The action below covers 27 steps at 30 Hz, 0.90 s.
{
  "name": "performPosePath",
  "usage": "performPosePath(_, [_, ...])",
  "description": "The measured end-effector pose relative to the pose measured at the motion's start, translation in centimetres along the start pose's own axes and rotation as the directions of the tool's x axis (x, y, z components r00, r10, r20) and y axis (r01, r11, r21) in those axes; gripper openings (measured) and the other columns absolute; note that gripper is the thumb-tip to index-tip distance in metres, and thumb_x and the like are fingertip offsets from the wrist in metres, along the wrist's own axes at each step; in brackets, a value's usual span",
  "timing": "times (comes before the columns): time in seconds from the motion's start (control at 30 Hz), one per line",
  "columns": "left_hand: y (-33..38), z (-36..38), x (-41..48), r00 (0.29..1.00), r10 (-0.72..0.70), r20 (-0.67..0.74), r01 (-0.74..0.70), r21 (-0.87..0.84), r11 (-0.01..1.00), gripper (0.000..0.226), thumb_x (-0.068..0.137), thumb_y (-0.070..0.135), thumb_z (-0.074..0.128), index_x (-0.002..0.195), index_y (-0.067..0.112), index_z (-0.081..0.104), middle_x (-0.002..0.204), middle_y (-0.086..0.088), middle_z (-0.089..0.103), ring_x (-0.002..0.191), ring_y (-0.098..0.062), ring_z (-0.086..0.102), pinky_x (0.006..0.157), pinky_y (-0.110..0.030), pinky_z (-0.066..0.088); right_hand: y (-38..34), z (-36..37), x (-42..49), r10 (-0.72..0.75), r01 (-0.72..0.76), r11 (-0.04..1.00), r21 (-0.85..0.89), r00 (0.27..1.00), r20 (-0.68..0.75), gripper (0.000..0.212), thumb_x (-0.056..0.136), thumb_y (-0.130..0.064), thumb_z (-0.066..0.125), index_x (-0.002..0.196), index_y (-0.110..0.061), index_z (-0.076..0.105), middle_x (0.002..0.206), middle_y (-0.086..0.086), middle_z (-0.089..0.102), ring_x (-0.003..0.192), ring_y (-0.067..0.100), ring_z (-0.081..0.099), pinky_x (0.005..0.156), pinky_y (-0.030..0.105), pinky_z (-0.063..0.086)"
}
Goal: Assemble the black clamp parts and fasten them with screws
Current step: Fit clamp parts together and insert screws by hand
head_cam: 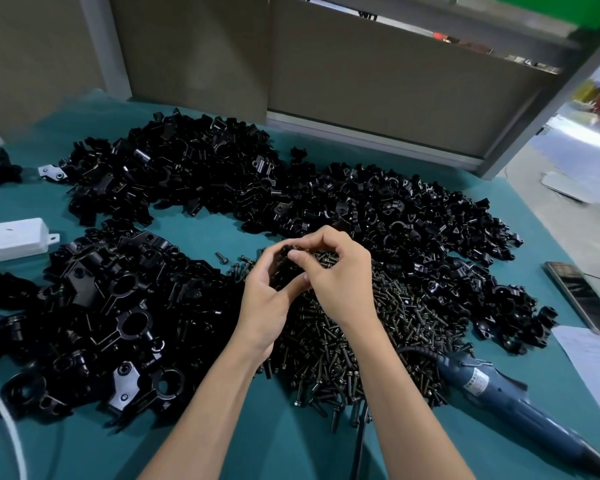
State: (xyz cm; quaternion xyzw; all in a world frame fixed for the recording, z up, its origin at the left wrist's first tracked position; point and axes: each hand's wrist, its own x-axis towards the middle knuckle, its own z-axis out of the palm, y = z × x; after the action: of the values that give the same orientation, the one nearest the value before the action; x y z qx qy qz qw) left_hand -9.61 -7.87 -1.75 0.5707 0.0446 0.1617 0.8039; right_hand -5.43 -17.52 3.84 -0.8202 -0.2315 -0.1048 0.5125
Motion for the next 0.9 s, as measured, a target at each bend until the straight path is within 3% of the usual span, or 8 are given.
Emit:
performPosePath(0.17, [0.1,0.1,-0.1,1.000,-0.017,0.004,0.017,0.011,1.000,0.056,0.091,0.010,0.071,0.135,0.040,0.055,0.134,0.010,0.063,0.129,-0.011,0.056,0.106,-0.043,0.048,-0.1,-0.1,-0.4,0.036,-0.036,0.998,0.058,0.999,-0.003,0.010,0.081,-0.006,0.079,0.089,-0.012,0.076,0.102,-0.006,0.068,0.100,0.006,0.065,0.093,0.032,0.052])
performPosePath(0.3, [0.4,0.1,-0.3,0.999,-0.038,0.034,0.042,-0.094,0.995,0.048,0.085,0.020,0.079,0.127,0.036,0.064,0.130,-0.008,0.065,0.118,-0.024,0.065,0.100,-0.042,0.053,-0.1,-2.7,-1.9,-0.006,0.007,1.000,-0.022,1.000,0.007,0.023,0.093,-0.014,0.068,0.114,-0.021,0.073,0.119,-0.012,0.065,0.115,0.004,0.060,0.100,0.031,0.049])
performPosePath(0.43, [0.6,-0.2,-0.5,0.997,-0.078,0.021,0.081,-0.213,0.974,0.044,0.083,0.012,0.074,0.121,0.033,0.068,0.106,-0.007,0.072,0.099,-0.026,0.068,0.090,-0.033,0.056,1.3,-9.5,-5.0,0.085,-0.102,0.974,-0.201,0.992,-0.090,0.027,0.090,-0.032,0.063,0.117,-0.030,0.065,0.104,-0.014,0.067,0.093,0.002,0.063,0.081,0.021,0.054])
performPosePath(0.5, [0.8,-0.1,-0.5,0.996,-0.091,0.016,0.092,-0.247,0.965,0.045,0.080,0.014,0.080,0.119,0.032,0.069,0.102,-0.007,0.073,0.097,-0.026,0.068,0.088,-0.031,0.056,2.6,-13.8,-7.4,0.220,-0.239,0.877,-0.417,0.971,-0.094,0.042,0.082,-0.051,0.057,0.118,-0.031,0.064,0.094,-0.011,0.066,0.088,0.012,0.063,0.080,0.032,0.055])
performPosePath(0.57, [0.9,0.0,-0.5,0.995,-0.099,0.000,0.096,-0.251,0.963,0.049,0.073,0.017,0.084,0.117,0.033,0.071,0.101,-0.008,0.073,0.097,-0.026,0.068,0.086,-0.031,0.057,4.2,-17.5,-10.0,0.421,-0.370,0.667,-0.646,0.903,-0.082,0.071,0.072,-0.067,0.054,0.130,-0.027,0.056,0.096,-0.002,0.062,0.098,0.026,0.060,0.092,0.048,0.050])
performPosePath(0.7, [0.8,-0.1,-0.4,0.995,-0.100,-0.026,0.092,-0.223,0.970,0.054,0.066,0.020,0.083,0.117,0.034,0.070,0.101,-0.008,0.074,0.095,-0.025,0.070,0.088,-0.033,0.058,6.9,-21.4,-14.0,0.720,-0.382,0.292,-0.877,0.692,-0.062,0.107,0.049,-0.091,0.042,0.140,-0.034,0.039,0.120,0.011,0.058,0.116,0.034,0.054,0.105,0.045,0.039])
performPosePath(0.8, [0.7,-0.2,-0.2,0.994,-0.100,-0.036,0.091,-0.205,0.975,0.057,0.063,0.025,0.086,0.117,0.033,0.070,0.100,-0.007,0.074,0.093,-0.025,0.072,0.090,-0.033,0.058,7.6,-21.9,-14.7,0.723,-0.429,0.375,-0.822,0.690,-0.030,0.104,0.044,-0.102,0.042,0.131,-0.046,0.036,0.122,0.007,0.064,0.111,0.033,0.062,0.099,0.045,0.048])
performPosePath(0.9, [0.6,-0.5,-0.1,0.993,-0.103,-0.048,0.091,-0.205,0.974,0.055,0.064,0.022,0.086,0.116,0.032,0.070,0.100,-0.007,0.074,0.097,-0.026,0.071,0.094,-0.037,0.056,7.5,-22.4,-13.8,0.670,-0.377,0.431,-0.820,0.742,0.012,0.093,0.047,-0.085,0.063,0.127,-0.051,0.031,0.130,0.000,0.065,0.111,0.026,0.064,0.101,0.042,0.049])
